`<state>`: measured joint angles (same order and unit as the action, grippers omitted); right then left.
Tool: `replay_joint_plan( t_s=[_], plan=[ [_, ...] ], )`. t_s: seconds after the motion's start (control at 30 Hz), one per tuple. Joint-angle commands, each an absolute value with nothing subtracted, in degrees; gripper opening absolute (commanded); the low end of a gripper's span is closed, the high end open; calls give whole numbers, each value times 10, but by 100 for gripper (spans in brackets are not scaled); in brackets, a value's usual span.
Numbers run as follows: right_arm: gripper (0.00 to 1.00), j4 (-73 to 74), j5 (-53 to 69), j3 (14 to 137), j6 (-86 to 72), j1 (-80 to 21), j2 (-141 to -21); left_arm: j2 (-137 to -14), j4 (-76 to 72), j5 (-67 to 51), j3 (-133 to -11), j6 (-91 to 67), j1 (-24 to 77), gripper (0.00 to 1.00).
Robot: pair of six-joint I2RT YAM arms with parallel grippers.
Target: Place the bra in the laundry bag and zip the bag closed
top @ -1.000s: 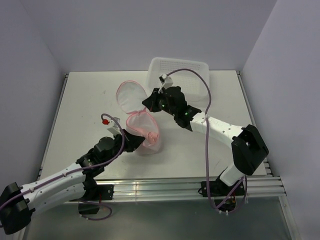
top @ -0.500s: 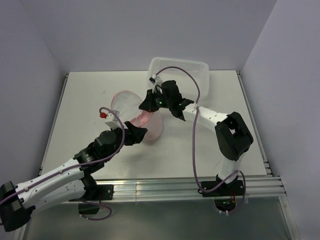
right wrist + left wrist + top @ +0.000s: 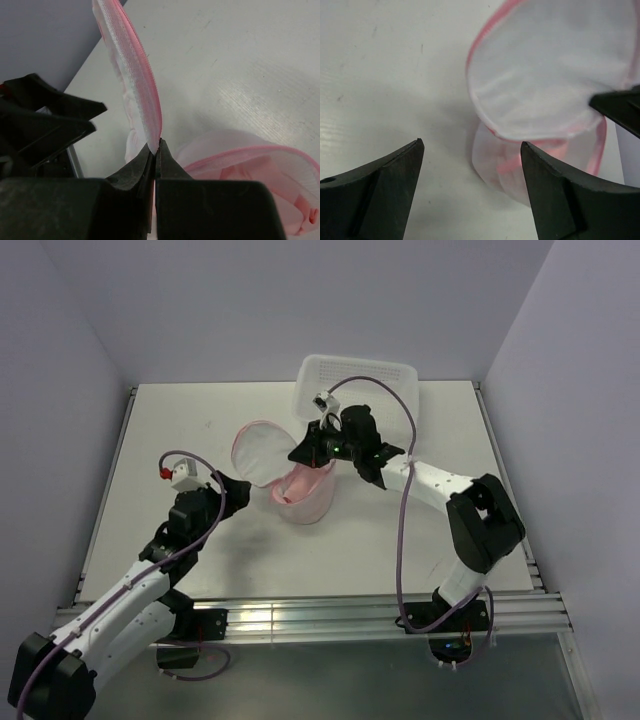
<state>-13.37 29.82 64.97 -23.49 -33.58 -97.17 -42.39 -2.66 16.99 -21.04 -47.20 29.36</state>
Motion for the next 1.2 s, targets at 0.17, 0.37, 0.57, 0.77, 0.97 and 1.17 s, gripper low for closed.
replay_joint_plan(
  t_s=[0.17, 0.37, 0.57, 0.77, 0.97, 1.17],
  plan=[
    [0, -197, 336, 598, -266, -334, -889, -498, -296, 44, -166, -399, 232, 89],
    [0, -198, 338, 588, -277, -335, -882, -517, -360, -6, -188, -379, 227, 77],
    [0, -187, 309, 579, -284, -335, -879, -527, -355, -10, -209, -387, 227, 4],
    [80, -127, 177, 569, -285, -334, -823, -477, -322, -4, -203, -381, 228, 0],
    [76, -62, 8, 563, -290, -332, -769, -459, -322, -4, -189, -382, 228, 0],
    [67, -19, -19, 573, -311, -342, -815, -454, -323, -12, -194, -379, 228, 0]
  ],
)
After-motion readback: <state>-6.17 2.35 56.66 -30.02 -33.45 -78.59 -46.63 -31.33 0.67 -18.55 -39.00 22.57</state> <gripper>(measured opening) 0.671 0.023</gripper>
